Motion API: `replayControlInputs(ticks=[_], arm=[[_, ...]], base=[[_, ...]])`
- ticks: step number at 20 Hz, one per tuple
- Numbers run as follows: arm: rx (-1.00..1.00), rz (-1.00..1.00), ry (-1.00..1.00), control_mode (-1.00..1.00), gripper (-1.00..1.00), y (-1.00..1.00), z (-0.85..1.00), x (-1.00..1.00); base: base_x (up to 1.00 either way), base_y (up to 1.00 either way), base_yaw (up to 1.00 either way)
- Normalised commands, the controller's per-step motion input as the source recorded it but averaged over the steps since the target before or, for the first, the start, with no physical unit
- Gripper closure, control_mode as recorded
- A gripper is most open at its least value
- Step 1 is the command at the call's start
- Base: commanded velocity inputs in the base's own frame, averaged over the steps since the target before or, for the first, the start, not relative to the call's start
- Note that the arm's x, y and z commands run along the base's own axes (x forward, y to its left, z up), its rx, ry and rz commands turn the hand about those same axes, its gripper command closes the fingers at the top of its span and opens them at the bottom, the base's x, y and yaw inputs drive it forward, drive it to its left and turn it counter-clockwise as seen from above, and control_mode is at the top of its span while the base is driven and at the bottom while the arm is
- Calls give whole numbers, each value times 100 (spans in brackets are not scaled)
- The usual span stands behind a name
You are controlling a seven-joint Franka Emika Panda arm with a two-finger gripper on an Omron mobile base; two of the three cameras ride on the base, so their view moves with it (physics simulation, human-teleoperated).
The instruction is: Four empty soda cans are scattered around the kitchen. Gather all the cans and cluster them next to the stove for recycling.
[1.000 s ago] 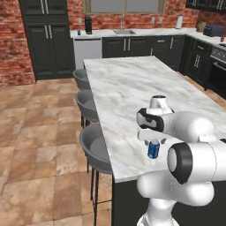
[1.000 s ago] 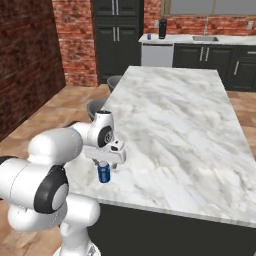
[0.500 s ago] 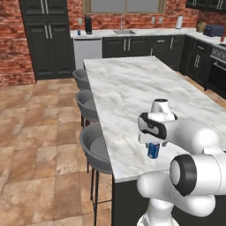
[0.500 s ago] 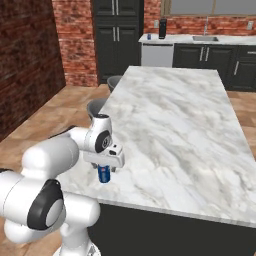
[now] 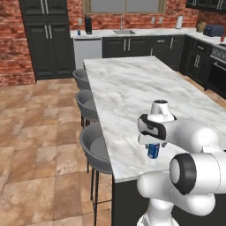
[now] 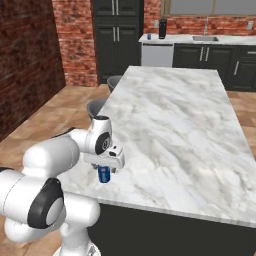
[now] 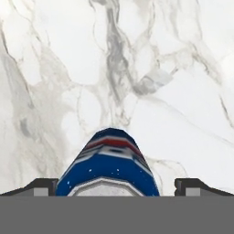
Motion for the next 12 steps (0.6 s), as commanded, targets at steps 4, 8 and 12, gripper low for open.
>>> replayControlInputs(ticks=[4,8,12], arm=[[0,0,0,-100,-100,0,-10,0],[0,0,0,-100,-100,0,-15,0],[0,0,0,-100,100,0,-16,0]], base=[[0,0,0],[0,0,0],[0,0,0]])
